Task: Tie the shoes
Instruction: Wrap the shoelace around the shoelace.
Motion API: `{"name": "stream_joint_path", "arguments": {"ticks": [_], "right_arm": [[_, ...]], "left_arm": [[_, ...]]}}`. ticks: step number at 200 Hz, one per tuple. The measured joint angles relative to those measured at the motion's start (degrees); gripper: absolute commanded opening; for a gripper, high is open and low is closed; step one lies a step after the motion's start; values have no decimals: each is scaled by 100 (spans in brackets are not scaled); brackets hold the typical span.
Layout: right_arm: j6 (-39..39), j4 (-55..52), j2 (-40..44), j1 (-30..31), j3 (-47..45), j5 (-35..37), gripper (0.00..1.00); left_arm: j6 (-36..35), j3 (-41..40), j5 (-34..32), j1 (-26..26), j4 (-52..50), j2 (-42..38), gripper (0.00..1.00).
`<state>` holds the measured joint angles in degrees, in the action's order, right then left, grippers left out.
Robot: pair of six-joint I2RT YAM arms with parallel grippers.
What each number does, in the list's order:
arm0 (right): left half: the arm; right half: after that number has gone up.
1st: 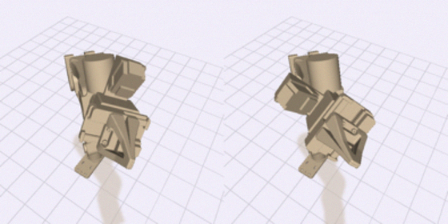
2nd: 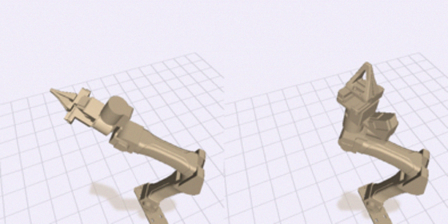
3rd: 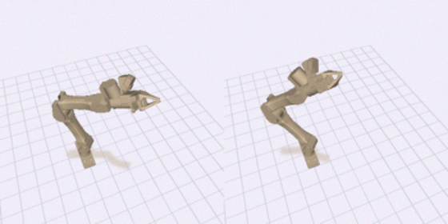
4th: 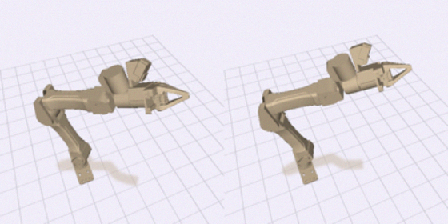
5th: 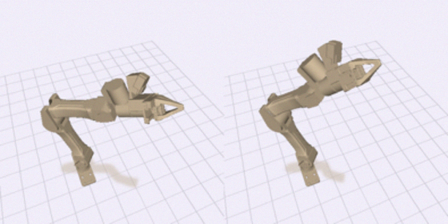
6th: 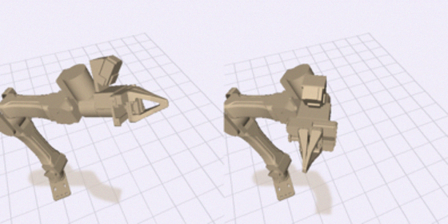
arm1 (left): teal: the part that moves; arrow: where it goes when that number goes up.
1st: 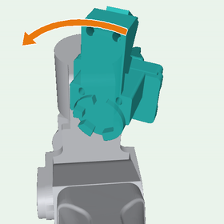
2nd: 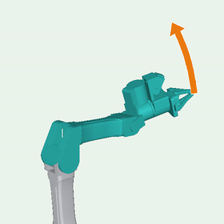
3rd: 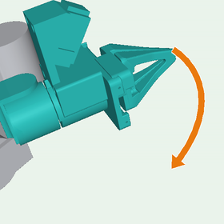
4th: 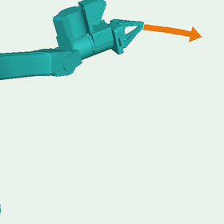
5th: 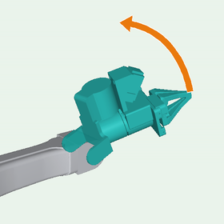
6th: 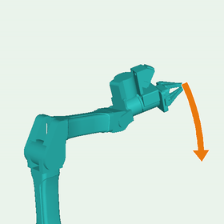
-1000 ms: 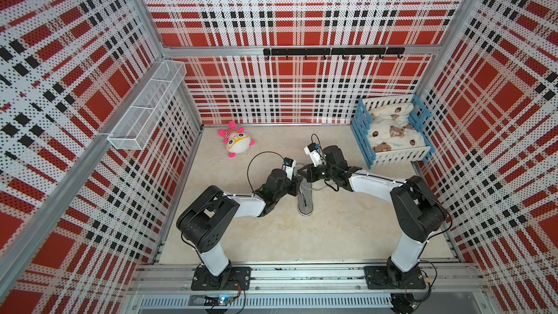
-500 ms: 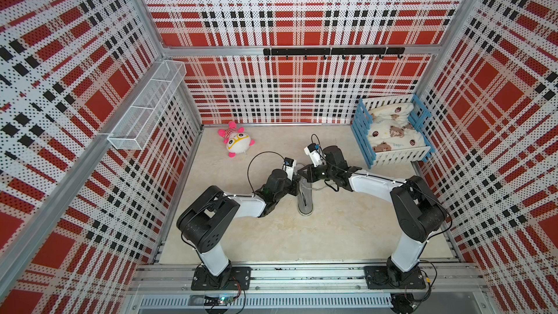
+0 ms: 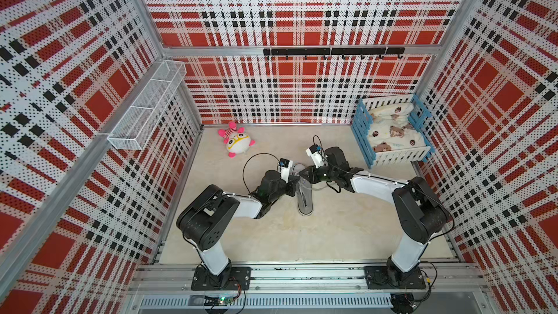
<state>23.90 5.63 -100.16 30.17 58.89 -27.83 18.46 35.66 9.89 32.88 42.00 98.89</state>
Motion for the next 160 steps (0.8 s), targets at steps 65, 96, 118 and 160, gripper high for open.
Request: {"name": "stream_joint_path", "arguments": {"ticks": [65, 96, 118, 160], "right_arm": [[96, -192, 931, -520, -909, 428, 62], [291, -542, 977, -610, -1115, 1412, 63], [455, -758, 970, -610, -1215, 2107, 63], [629, -927, 654, -544, -1130, 2986, 60]], "left_arm": [[66, -31, 264, -109, 142, 61, 0], [66, -37, 367, -109, 216, 61, 0], [66, -37, 422, -109, 256, 61, 0], [66, -39, 459, -107, 258, 61, 0]]}}
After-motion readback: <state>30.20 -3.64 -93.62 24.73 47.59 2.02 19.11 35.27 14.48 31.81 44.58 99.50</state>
